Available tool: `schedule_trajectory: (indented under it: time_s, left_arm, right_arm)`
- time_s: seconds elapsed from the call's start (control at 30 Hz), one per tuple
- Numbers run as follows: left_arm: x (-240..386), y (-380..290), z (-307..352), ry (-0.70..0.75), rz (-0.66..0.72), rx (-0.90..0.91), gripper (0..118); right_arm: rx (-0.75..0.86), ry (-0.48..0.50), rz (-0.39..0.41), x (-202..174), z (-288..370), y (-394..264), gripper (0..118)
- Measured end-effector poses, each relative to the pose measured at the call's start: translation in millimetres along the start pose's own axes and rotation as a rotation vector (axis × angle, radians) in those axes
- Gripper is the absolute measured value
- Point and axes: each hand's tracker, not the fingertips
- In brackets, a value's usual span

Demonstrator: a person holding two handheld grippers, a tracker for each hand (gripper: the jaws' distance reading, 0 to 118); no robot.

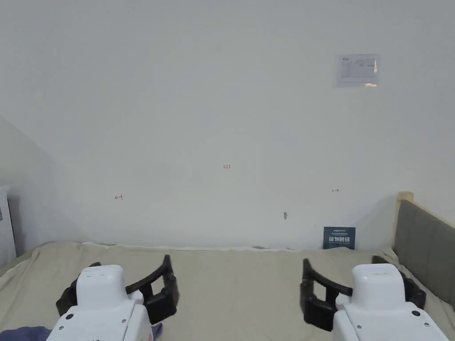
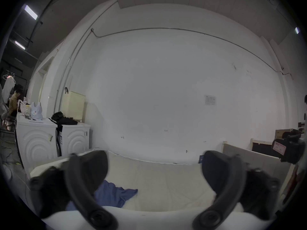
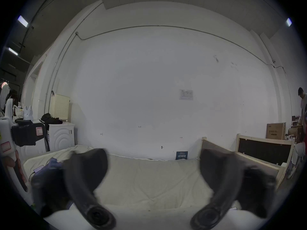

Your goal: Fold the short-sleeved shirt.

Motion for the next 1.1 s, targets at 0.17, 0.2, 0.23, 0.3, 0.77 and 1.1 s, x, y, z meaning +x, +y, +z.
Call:
schedule_trajectory:
  time_s: [0.17,0.2,0.23,0.3,0.77,1.1]
  left_arm:
    - [-4,-1,3,-0.007,-0.037,-0.002,0]
    - [-5,1,7,-0.064,-0.01,-0.03,0]
    - [-6,-1,5,-0.042,-0.02,-0.027,0]
    - [-7,-4,3,0.001,-0.044,-0.019,0]
    - [-18,-25,-18,-0.03,-0.065,-0.063,0]
    - [-97,-110,-86,0.011,-0.025,-0.408,0]
  right_arm:
    - [0.033,-0.029,-0.028,7,3,2,0]
    - [0.02,-0.022,-0.036,9,2,4,0]
    - [0.013,-0.025,-0.035,9,0,5,0]
    - [0.02,-0.036,-0.028,8,1,3,0]
    - [-0.067,0.04,0.015,-13,-29,-24,0]
    - [-0.181,0.093,-0.003,-22,-71,-70,0]
